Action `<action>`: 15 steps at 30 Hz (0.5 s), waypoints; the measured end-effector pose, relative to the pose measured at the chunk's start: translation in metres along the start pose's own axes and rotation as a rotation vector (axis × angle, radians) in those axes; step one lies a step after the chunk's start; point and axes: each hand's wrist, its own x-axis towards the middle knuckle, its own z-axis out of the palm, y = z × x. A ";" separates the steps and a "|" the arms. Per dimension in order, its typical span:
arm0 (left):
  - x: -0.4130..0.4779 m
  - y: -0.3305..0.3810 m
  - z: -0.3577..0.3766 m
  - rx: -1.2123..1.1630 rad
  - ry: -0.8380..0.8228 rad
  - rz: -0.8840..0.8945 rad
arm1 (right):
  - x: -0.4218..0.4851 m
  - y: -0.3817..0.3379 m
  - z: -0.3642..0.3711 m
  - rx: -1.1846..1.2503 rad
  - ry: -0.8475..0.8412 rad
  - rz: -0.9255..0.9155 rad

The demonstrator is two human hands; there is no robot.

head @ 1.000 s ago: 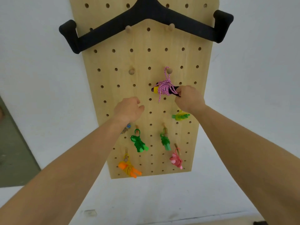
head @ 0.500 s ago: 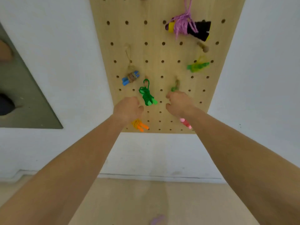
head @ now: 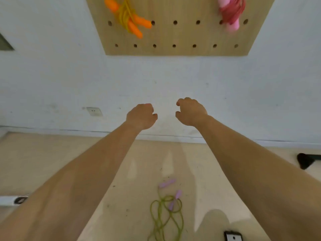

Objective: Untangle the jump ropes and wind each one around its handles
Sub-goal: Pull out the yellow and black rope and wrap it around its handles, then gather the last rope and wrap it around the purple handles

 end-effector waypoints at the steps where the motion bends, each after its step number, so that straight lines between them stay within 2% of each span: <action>1: 0.001 -0.008 0.032 -0.004 -0.024 -0.001 | 0.001 0.007 0.033 0.009 -0.021 0.010; 9: -0.019 -0.068 0.272 0.008 -0.166 -0.046 | -0.023 0.053 0.272 0.035 -0.140 0.030; 15: -0.062 -0.089 0.376 0.002 -0.227 -0.071 | -0.077 0.081 0.377 0.011 -0.222 0.096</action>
